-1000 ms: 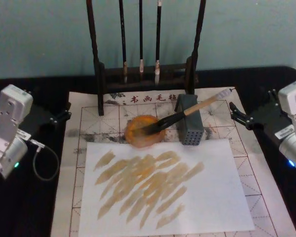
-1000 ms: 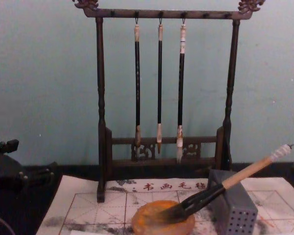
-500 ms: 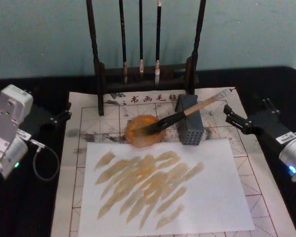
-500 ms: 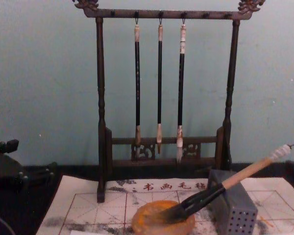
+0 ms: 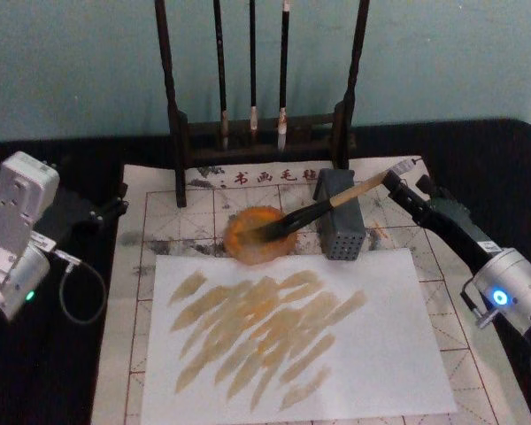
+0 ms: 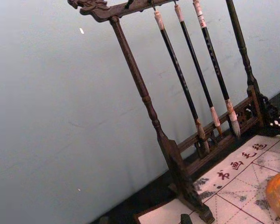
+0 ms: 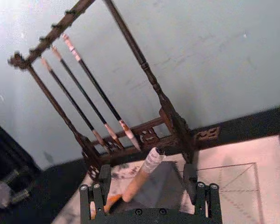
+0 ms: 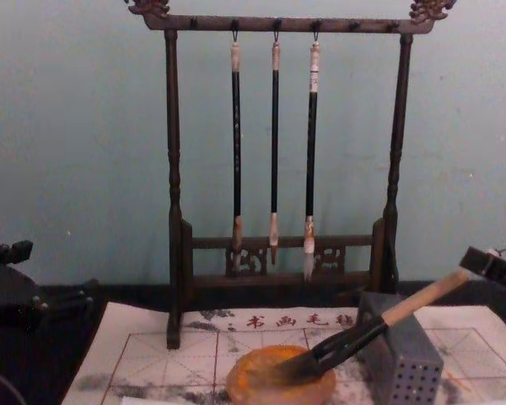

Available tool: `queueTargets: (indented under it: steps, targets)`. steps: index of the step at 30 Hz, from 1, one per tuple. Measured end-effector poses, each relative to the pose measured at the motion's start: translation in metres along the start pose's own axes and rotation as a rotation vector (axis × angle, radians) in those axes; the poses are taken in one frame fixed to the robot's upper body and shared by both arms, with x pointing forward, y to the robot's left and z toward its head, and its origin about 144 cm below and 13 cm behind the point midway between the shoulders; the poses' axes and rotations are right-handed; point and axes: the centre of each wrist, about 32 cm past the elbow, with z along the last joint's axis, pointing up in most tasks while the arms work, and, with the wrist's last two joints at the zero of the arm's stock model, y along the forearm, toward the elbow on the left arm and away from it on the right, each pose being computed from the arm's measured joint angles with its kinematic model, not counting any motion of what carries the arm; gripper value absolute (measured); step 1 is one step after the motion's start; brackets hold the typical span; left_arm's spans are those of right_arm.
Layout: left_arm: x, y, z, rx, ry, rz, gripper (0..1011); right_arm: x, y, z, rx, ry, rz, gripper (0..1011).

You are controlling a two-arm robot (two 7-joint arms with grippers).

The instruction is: Pick up the brush from the inkstone, write on the paper, then place the brush back to its original position.

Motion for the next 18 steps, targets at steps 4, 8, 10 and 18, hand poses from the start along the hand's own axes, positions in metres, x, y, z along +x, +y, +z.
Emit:
queueTargets:
  steps: [4, 8, 10, 18]
  targets:
    - [0.000, 0.000, 0.000, 0.000, 0.000, 0.000, 1001, 0.002, 0.004, -0.005, 0.022, 0.097, 0.011, 1000]
    - [0.000, 0.000, 0.000, 0.000, 0.000, 0.000, 1001, 0.003, 0.008, -0.010, 0.036, 0.166, 0.022, 1000]
    - [0.000, 0.000, 0.000, 0.000, 0.000, 0.000, 1001, 0.004, 0.010, -0.013, 0.041, 0.202, 0.025, 1000]
    - [0.000, 0.000, 0.000, 0.000, 0.000, 0.000, 1001, 0.007, 0.020, -0.021, 0.046, 0.293, 0.050, 1000]
